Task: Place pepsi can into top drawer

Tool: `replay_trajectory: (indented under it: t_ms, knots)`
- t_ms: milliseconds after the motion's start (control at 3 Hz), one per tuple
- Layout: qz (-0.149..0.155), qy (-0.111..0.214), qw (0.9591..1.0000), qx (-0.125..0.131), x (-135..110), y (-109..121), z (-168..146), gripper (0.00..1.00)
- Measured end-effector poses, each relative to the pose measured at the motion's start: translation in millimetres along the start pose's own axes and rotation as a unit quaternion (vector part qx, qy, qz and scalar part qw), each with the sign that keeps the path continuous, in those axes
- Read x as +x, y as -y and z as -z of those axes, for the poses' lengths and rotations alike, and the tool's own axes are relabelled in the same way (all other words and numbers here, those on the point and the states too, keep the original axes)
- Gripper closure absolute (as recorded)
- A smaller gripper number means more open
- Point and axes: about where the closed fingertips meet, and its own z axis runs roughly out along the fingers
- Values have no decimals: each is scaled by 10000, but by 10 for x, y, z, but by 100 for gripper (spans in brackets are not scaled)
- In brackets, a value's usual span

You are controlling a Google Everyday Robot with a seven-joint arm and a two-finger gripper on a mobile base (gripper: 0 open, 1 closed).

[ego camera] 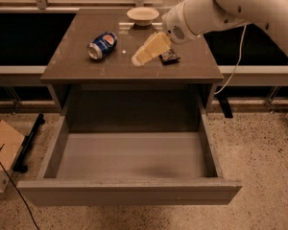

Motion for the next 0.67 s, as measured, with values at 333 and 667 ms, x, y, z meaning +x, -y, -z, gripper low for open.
replay_trajectory:
  t_ms: [333, 667]
  knots:
    - [-67, 258, 9996, 67, -59, 140, -335, 0]
    - [-141, 430, 9989, -76, -100, 229, -725, 0]
